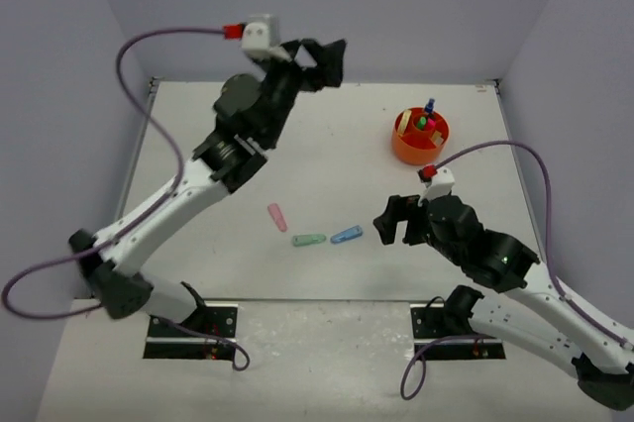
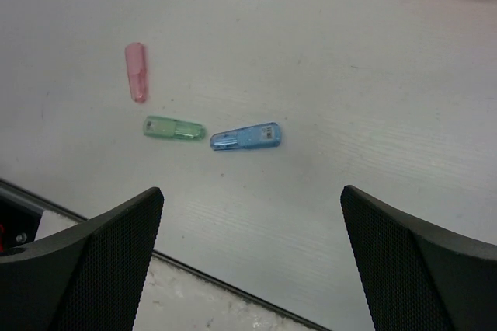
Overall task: Sort the stationery into containers
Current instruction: Pick up the stationery from the center of the board.
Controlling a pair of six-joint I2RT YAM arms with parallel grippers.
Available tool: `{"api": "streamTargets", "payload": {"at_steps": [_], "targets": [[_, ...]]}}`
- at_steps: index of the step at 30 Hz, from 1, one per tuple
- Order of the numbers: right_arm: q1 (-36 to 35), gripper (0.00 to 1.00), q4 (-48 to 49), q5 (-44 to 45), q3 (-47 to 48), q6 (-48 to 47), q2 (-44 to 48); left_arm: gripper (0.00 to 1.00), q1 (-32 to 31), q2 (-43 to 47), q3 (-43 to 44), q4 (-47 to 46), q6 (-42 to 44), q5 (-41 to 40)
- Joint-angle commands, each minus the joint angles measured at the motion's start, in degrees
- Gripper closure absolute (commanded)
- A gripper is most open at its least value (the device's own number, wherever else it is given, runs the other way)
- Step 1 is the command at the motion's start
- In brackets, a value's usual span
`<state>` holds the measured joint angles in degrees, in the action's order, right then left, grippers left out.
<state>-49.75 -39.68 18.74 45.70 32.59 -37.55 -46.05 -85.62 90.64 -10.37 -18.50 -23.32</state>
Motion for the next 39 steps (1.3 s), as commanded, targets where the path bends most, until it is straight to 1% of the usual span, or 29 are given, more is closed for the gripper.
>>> {"api": "streamTargets", "payload": {"at_steps": [1,3,5,8,13,15,17,19,21,22,25,27,33,36,37,38,39], "targets": [[-0.07,0.01,12.02,-12.2,0.32,-4.17,-8.54,0.0,2.1,10.87,-23.21,21.07,-10.69,-12.59],[-0.01,0.01,11.59,-10.67,1.84,-2.62,-13.96,0.0,2.56,15.71,-28.81,26.04,-17.74,-15.23],[0.0,0.01,12.03,-8.69,3.18,-0.53,-17.18,0.0,2.73,18.94,-34.96,28.99,-24.94,-15.97],[0.0,0.01,13.81,-7.71,3.15,0.98,-18.57,0.0,2.81,19.44,-38.2,32.18,-32.15,-16.49],[0.0,0.01,14.01,-5.46,1.68,2.57,-17.91,0.0,2.64,12.06,-38.43,33.66,-34.15,-14.12],[0.0,0.01,13.96,-5.28,0.72,2.7,-17.12,0.0,2.58,6.36,-38.65,34.15,-37.91,-13.38],[0.0,0.01,13.64,-4.93,0.08,2.72,-16.44,0.0,2.55,4.03,-38.55,34.28,-39.06,-12.09],[0.0,0.01,13.09,-3.71,-1.1,2.53,-14.59,0.03,2.31,-1.46,-37.26,34.64,-41.74,-11.09],[0.09,0.01,12.65,-2.76,-1.75,2.34,-13.11,0.08,2.17,-6.17,-35.54,37.07,-44.59,-11.05],[0.09,0.01,12.53,-2.58,-2.0,2.22,-12.27,0.13,2.11,-8.65,-34.16,40.32,-46.22,-11.29],[0.11,0.01,12.52,-2.42,-3.36,1.82,-10.42,0.24,1.78,-13.07,-32.13,42.88,-48.93,-11.38],[0.18,0.01,12.52,-2.18,-3.88,1.65,-9.67,0.31,1.58,-14.88,-32.29,42.56,-49.79,-10.94],[0.24,0.01,12.52,-2.42,-3.92,1.07,-10.0,0.44,1.49,-15.37,-34.47,42.1,-51.4,-10.17],[0.18,0.01,12.52,-2.75,-3.76,1.13,-10.03,0.61,1.49,-14.47,-36.69,40.29,-51.22,-9.51],[0.18,0.01,12.52,-2.84,-3.69,1.24,-10.03,0.66,1.49,-14.32,-37.19,39.81,-51.11,-9.12],[0.18,0.01,12.52,-2.92,-3.68,1.25,-10.17,0.68,1.49,-14.3,-37.58,39.34,-51.09,-8.73],[0.18,0.01,12.52,-3.09,-3.51,1.33,-10.26,0.75,1.49,-13.96,-38.69,37.97,-50.58,-7.8]]}}
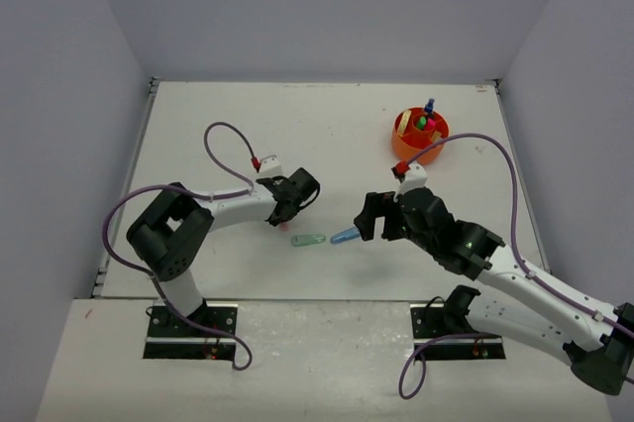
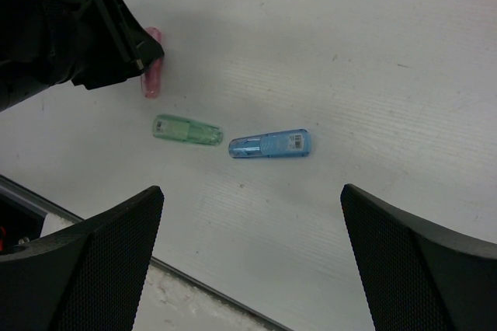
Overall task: Sort the stationery into containers
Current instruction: Pick up the stationery from the center of the board, then place the stationery in the storage box.
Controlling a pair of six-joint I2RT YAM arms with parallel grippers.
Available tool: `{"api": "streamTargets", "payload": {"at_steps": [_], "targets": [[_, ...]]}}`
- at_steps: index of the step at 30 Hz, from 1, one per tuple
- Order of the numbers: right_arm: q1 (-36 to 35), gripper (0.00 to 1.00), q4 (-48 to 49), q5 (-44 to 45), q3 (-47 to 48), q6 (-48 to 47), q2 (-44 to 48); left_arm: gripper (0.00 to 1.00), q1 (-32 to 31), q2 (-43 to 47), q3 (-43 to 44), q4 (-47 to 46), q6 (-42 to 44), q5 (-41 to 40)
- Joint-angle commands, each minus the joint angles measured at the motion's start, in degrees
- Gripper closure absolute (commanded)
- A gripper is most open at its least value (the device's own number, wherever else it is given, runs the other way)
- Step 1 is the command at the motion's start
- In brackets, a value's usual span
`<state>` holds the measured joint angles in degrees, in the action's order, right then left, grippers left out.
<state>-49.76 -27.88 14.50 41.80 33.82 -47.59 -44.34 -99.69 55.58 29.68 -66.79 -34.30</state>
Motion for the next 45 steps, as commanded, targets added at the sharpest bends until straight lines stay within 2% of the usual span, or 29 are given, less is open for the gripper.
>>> {"api": "streamTargets", "payload": {"at_steps": [1,4,6,10,14,15,19,21,23,25,32,38,40,43,45], "targets": [[0.19,0.01,0.72,0.97,0.39,0.19,-0.22,0.81,-0.22,0.37,-4.34,-3.04,-1.86,3.62],[0.45,0.01,2.2,-0.25,0.21,0.89,-0.39,1.0,-0.22,3.61,-6.62,-6.63,0.86,4.68],[1.3,0.01,3.4,-3.23,-0.13,1.15,-0.73,1.0,-0.31,6.01,-8.84,-9.54,4.94,5.11],[2.21,0.01,6.39,-8.96,0.11,1.84,-2.39,1.0,-1.25,16.55,-14.44,-20.7,15.04,7.63],[2.46,0.01,12.31,-17.19,0.3,3.03,-3.22,1.0,-4.2,26.21,-20.66,-34.63,26.0,11.24],[2.8,0.01,13.98,-20.71,0.71,4.0,-3.29,1.0,-6.34,31.61,-23.01,-39.41,32.14,13.18],[3.59,0.02,14.5,-21.67,3.99,7.02,-4.59,1.0,-10.6,41.72,-32.39,-56.54,44.28,22.82],[3.61,0.06,14.86,-23.74,6.54,8.62,-6.65,1.0,-12.36,45.13,-35.11,-61.41,49.99,28.51],[3.61,0.16,14.46,-26.21,8.02,9.24,-8.64,1.0,-13.66,48.26,-36.62,-64.21,52.62,32.11],[3.7,0.26,14.67,-28.27,8.36,9.41,-10.95,1.0,-15.63,49.66,-36.94,-65.28,54.77,31.88],[3.68,0.38,15.36,-31.69,5.87,8.21,-9.9,1.0,-18.28,44.61,-34.36,-67.19,57.8,33.25],[3.69,0.65,13.68,-31.44,2.7,7.91,-7.76,1.0,-19.24,40.88,-34.17,-72.36,58.35,31.11],[3.63,0.65,12.73,-31.08,2.27,7.77,-7.45,1.0,-19.45,40.96,-35.75,-75.69,57.97,29.57],[3.61,0.59,10.68,-29.72,2.42,6.77,-8.23,1.0,-19.56,42.14,-37.48,-79.31,57.21,29.13],[3.7,0.59,9.86,-28.83,2.49,6.43,-8.48,1.0,-19.56,42.39,-37.64,-80.12,57.4,29.29]]}}
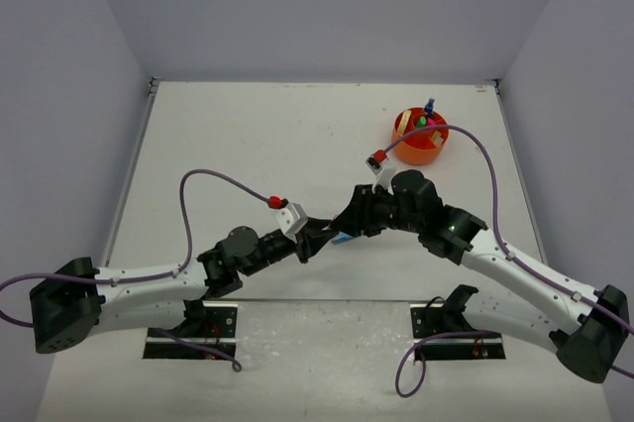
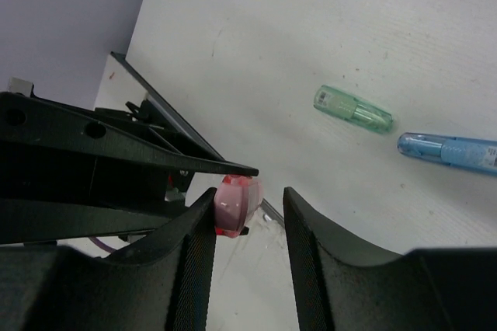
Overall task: Sort the stationery into containers
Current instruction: Place the stationery in the storage box.
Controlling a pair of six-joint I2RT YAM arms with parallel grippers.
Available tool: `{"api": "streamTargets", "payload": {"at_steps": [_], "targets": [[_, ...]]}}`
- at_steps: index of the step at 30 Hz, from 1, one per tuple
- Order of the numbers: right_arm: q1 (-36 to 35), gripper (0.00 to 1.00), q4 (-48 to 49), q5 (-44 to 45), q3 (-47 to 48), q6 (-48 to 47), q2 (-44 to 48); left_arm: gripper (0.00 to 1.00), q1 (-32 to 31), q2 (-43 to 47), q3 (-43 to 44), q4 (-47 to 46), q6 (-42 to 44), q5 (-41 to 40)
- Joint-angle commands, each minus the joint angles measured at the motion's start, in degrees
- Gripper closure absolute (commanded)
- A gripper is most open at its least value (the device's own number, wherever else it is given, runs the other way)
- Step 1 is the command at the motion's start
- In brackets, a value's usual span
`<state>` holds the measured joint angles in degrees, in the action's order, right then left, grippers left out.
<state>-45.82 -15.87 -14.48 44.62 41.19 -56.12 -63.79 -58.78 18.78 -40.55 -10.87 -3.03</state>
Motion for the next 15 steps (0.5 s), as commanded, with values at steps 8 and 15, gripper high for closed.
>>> {"api": "streamTargets", "payload": {"at_steps": [8,15], "targets": [[-0.32,1.0,1.46,-0.92,-1.98,-0.41,1.04,1.0,-0.1,-0.02,2.5,-6.96,3.12,-0.93],[5.16,1.0,-0.6,4.7,1.78,-3.71,1.03,0.0,-0.11,1.76,4.79,1.69,-1.48,-9.44]]}}
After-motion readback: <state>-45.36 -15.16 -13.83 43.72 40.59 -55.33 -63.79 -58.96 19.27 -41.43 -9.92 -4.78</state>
